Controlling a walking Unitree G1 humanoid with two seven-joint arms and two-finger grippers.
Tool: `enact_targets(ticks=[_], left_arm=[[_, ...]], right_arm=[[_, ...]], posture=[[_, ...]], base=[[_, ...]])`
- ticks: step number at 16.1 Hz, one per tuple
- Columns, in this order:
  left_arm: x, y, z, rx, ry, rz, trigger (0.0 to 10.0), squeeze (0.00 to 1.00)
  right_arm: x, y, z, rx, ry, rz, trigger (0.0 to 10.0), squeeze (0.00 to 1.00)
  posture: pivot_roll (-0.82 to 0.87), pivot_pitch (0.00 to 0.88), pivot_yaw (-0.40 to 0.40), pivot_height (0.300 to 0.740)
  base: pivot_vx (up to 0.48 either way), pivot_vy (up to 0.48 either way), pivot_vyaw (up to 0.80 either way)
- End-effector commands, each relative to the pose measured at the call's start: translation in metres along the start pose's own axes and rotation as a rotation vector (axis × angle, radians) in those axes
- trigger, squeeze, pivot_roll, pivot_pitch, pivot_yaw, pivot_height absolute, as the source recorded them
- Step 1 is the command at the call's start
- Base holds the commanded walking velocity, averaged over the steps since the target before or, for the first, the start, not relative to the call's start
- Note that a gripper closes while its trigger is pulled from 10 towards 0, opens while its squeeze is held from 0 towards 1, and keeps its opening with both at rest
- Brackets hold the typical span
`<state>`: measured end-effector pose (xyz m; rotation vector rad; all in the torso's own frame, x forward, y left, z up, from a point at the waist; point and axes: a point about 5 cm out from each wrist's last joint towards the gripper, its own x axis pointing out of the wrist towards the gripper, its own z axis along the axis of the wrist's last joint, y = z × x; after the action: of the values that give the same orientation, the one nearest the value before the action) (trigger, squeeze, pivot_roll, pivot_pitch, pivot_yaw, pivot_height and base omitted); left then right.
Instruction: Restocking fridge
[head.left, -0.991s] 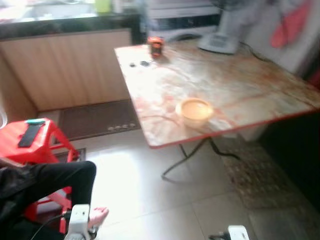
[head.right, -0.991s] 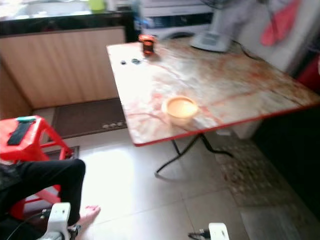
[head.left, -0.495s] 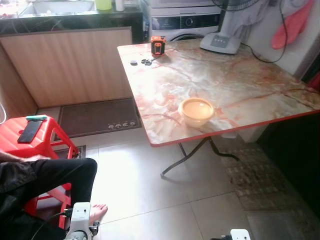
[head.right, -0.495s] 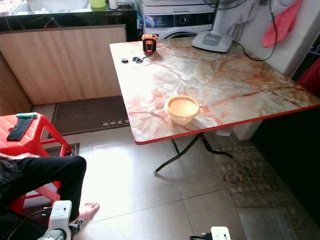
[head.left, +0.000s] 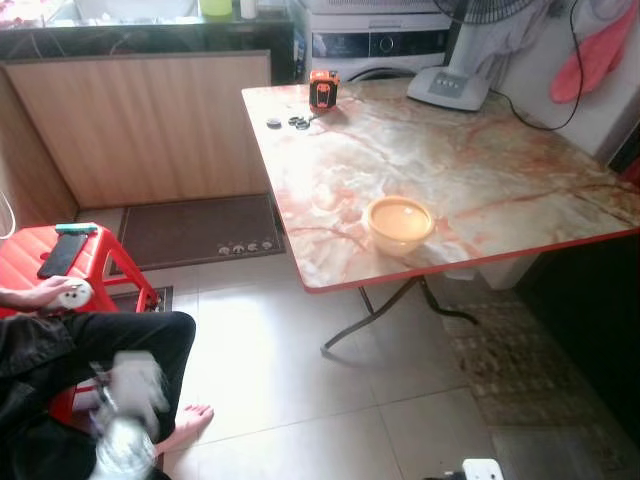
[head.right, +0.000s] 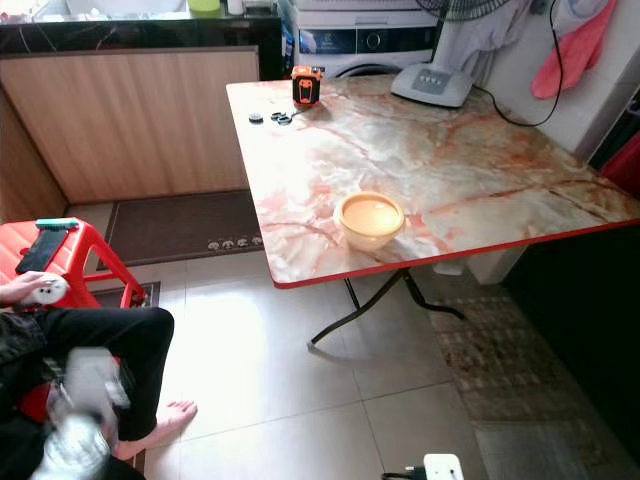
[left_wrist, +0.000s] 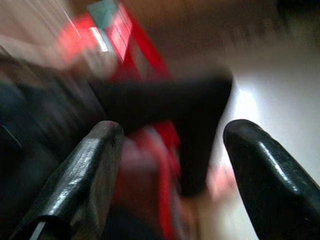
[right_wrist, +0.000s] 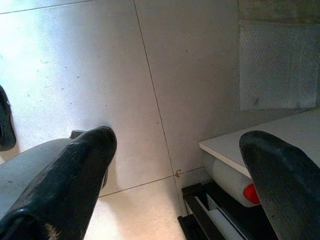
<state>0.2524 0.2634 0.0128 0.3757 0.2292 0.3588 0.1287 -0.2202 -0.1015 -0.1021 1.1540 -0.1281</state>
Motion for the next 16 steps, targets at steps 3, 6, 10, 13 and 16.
enact_targets(ticks=[3, 6, 10, 13, 16], left_arm=[[-0.010, -0.015, 0.030, -0.008, -0.207, -0.046, 10.0, 0.00], [-0.016, -0.028, 0.072, -0.031, -0.391, -0.117, 10.0, 0.00], [-0.035, -0.063, 0.156, -0.032, -0.683, -0.308, 10.0, 0.00], [-0.044, -0.081, 0.173, -0.067, -0.714, -0.420, 10.0, 0.00], [-0.042, -0.081, 0.174, -0.148, -0.638, -0.422, 10.0, 0.00]], right_arm=[[0.000, -0.003, -0.002, -0.023, 0.006, -0.009, 10.0, 0.00], [0.000, -0.004, -0.002, -0.032, 0.007, -0.011, 10.0, 0.00], [0.000, -0.004, -0.001, -0.039, 0.003, -0.019, 10.0, 0.00], [0.000, -0.003, -0.001, -0.031, 0.002, -0.027, 10.0, 0.00], [0.000, -0.002, 0.000, -0.025, 0.000, -0.028, 10.0, 0.00]], posture=[[-0.05, 0.000, -0.071, 0.740], [-0.04, 0.000, -0.079, 0.740], [-0.05, 0.000, -0.069, 0.740], [-0.05, 0.000, -0.060, 0.740], [-0.06, 0.000, -0.058, 0.740]], base=[[0.000, 0.000, 0.00], [0.000, 0.000, 0.00], [0.000, 0.000, 0.00], [0.000, 0.000, 0.00], [0.000, 0.000, 0.00]])
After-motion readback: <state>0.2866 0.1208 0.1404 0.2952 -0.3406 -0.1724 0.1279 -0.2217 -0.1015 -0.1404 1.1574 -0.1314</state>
